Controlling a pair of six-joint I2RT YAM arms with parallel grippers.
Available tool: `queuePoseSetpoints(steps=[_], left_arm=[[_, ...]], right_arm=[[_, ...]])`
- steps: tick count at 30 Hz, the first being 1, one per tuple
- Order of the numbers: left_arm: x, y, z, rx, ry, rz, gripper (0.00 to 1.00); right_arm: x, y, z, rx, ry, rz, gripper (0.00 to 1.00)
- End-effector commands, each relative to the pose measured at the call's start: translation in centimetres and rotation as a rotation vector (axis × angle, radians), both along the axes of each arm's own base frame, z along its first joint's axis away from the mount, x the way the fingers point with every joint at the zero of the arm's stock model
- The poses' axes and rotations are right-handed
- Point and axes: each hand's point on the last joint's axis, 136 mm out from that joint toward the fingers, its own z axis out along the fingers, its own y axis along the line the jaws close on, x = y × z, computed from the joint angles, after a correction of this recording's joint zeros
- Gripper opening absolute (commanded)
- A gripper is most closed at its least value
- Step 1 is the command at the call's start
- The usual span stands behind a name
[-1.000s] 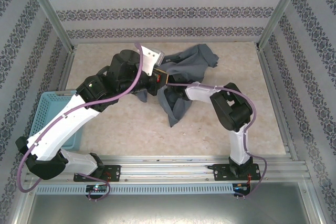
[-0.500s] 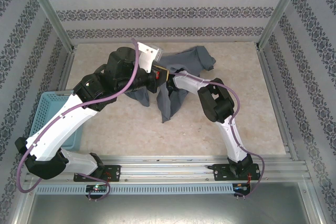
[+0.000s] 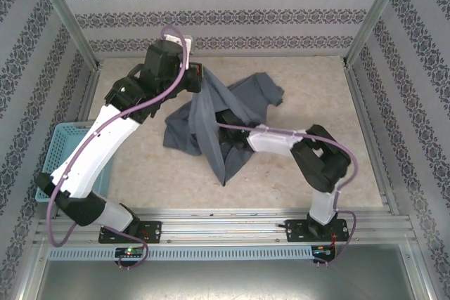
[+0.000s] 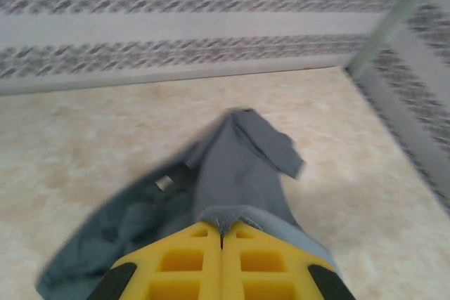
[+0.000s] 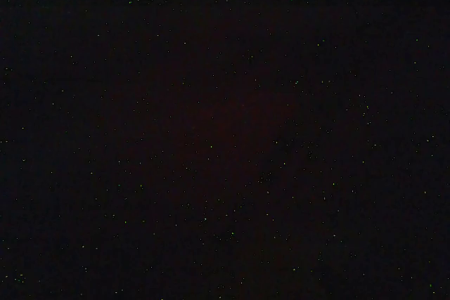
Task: Fold the inside-out t-shirt
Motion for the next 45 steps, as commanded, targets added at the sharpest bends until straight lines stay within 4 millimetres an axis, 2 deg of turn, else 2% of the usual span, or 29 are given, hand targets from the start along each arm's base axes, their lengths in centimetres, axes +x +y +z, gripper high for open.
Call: queuePoseSetpoints(steps=[1, 7, 10, 16, 18, 20, 23, 27, 31, 34, 38, 41, 43, 45], left_arm=[[2.9, 4.0, -3.3, 0.017, 0.104, 0.168, 0.00], [6.9, 10.7, -11.4, 0.035, 0.293, 0.393, 0.00], [7.8, 12.6, -15.8, 0.081, 0.395, 0.454, 0.00], [8.8, 13.9, -24.6, 0.228, 0.615, 0.510, 0.00], [8.8, 13.8, -26.8, 0.263, 0.680, 0.507, 0.00], [8.5, 13.5, -28.6, 0.283, 0.738, 0.490, 0.00], [7.4, 12.5, -29.4, 0.293, 0.767, 0.438, 0.02], [4.7, 9.5, -27.7, 0.229, 0.711, 0.316, 0.25], [1.1, 5.5, -25.6, 0.199, 0.625, 0.152, 0.45], [-0.9, 3.0, -25.5, 0.191, 0.606, 0.050, 0.52], [-2.9, 0.0, -27.8, 0.144, 0.657, -0.054, 0.55], [-4.0, -0.9, -29.8, 0.120, 0.697, -0.076, 0.55], [-4.6, -1.6, -30.5, 0.081, 0.708, -0.091, 0.56], [-5.2, -2.6, -30.8, 0.047, 0.705, -0.116, 0.59]], right_arm=[[-1.8, 2.1, 4.1, 0.125, -0.148, 0.108, 0.00], [-6.2, 0.7, 5.3, 0.226, -0.185, 0.160, 0.00], [-7.9, 0.1, 6.8, 0.292, -0.207, 0.203, 0.00], [-11.4, 0.1, 12.8, 0.464, -0.289, 0.339, 0.00], [-12.0, -0.3, 13.9, 0.500, -0.312, 0.354, 0.00], [-12.1, -1.2, 14.1, 0.508, -0.327, 0.330, 0.00], [-11.6, -2.6, 11.9, 0.452, -0.292, 0.273, 0.00], [-11.3, -3.2, 7.5, 0.399, -0.189, 0.217, 0.00], [-11.3, -3.7, 3.5, 0.360, -0.089, 0.152, 0.00], [-11.2, -4.0, 2.1, 0.328, -0.049, 0.118, 0.00], [-11.2, -4.0, 2.9, 0.314, -0.022, 0.105, 0.37], [-11.1, -4.1, 3.3, 0.316, 0.015, 0.072, 0.57], [-10.9, -4.2, 3.1, 0.301, 0.050, 0.034, 0.66], [-10.6, -4.3, 2.4, 0.282, 0.091, -0.009, 0.67]])
